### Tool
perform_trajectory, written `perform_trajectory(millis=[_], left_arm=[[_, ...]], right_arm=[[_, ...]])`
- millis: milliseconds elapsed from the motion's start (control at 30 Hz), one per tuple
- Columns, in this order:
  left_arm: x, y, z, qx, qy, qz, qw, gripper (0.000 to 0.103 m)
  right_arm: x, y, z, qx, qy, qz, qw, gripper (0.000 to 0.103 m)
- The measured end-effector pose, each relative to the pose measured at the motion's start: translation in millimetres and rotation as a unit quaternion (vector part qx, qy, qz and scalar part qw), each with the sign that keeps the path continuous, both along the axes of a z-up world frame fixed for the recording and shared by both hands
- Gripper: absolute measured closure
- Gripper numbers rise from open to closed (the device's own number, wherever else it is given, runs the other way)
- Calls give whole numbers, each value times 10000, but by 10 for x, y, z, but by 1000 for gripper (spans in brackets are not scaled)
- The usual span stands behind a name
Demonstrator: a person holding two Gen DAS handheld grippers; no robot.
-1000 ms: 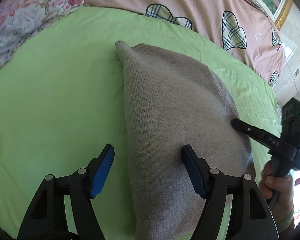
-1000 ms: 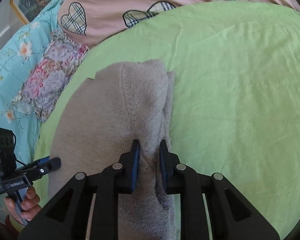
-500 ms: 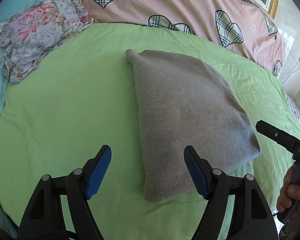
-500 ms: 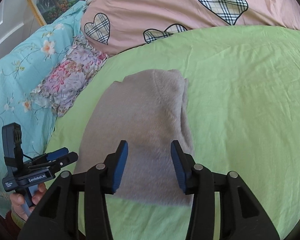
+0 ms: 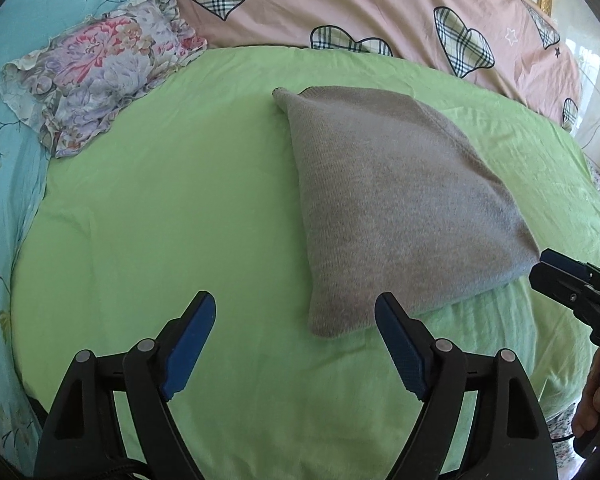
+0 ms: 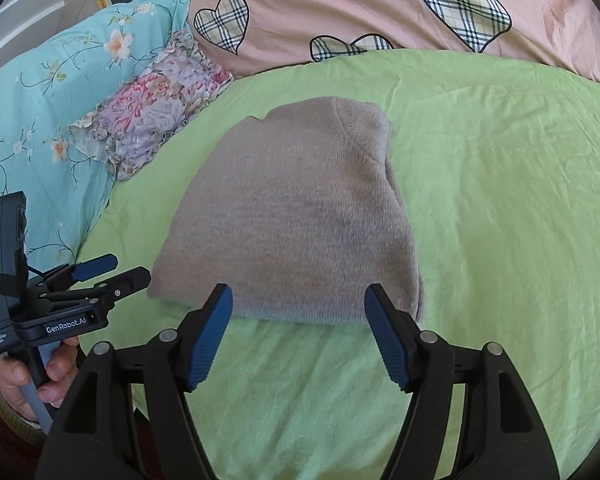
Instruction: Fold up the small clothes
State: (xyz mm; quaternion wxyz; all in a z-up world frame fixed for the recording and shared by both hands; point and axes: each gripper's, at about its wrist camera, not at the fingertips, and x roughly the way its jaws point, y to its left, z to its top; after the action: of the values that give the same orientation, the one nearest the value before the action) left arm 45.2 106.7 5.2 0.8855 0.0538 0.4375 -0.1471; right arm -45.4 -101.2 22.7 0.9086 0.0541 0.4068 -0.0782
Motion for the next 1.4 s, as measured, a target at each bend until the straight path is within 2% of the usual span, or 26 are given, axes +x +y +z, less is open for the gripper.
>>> perform_trajectory(millis=[367, 867, 1400], left_arm=[[-119, 0, -26, 293, -22, 60, 9996, 18], [-221, -60, -159, 744, -32, -98, 9972, 16], [-234, -116, -188, 893, -160, -303, 9954, 15]], right_arm=[[-110, 141, -80, -223, 95, 69, 9997, 20], [-117, 196, -274, -271, 367, 21, 9990, 14], [-78, 177, -322, -299, 445, -49, 9985, 11]])
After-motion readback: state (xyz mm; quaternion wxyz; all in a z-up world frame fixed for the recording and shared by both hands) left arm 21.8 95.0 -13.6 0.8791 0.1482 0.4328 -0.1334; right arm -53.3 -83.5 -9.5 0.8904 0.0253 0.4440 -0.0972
